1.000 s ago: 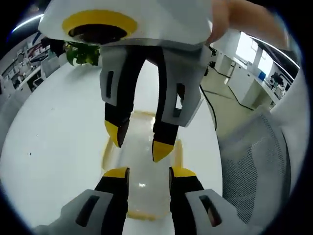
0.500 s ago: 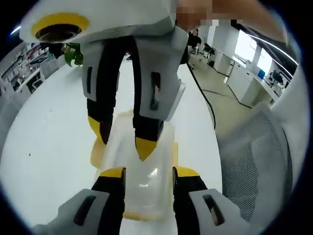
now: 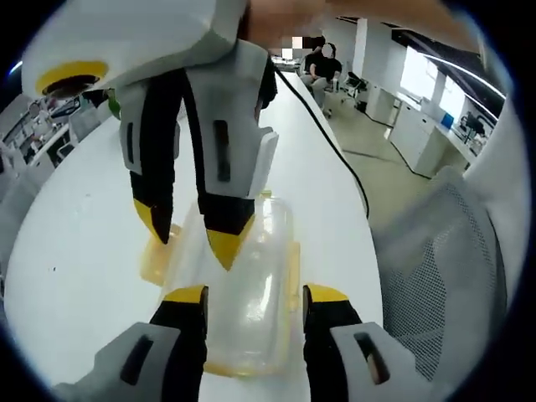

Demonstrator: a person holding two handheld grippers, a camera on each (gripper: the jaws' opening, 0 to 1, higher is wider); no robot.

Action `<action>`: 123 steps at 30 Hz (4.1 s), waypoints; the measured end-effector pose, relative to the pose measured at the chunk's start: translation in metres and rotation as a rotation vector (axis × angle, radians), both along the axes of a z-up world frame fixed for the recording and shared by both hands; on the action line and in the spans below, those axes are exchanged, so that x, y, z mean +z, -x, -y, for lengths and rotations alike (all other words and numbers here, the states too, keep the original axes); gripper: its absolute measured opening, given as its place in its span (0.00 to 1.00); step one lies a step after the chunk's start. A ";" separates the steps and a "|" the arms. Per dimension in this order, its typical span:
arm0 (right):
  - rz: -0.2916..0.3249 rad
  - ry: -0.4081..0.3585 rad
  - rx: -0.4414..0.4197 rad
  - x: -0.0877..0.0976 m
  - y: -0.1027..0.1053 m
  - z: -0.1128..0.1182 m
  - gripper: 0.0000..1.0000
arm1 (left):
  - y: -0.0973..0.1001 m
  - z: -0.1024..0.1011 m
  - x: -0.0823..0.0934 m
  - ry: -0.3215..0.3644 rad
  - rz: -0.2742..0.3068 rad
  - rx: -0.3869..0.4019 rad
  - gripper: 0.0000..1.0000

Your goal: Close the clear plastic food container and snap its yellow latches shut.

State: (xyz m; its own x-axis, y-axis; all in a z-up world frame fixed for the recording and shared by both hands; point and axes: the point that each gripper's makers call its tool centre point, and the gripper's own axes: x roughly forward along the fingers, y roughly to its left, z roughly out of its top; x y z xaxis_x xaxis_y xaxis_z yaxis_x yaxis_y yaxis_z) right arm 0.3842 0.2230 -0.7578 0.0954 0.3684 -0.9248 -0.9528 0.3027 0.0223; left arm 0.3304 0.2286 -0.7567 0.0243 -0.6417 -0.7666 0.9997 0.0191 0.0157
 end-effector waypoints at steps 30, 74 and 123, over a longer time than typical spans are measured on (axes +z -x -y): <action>-0.136 0.027 0.097 -0.012 -0.001 -0.003 0.38 | 0.003 0.001 -0.010 -0.057 0.223 0.019 0.46; -0.122 0.074 0.146 -0.012 0.004 -0.006 0.36 | 0.001 0.005 -0.012 -0.074 0.301 0.032 0.44; 0.029 0.047 0.104 0.008 0.012 0.018 0.60 | -0.006 -0.013 -0.007 -0.149 0.272 -0.037 0.70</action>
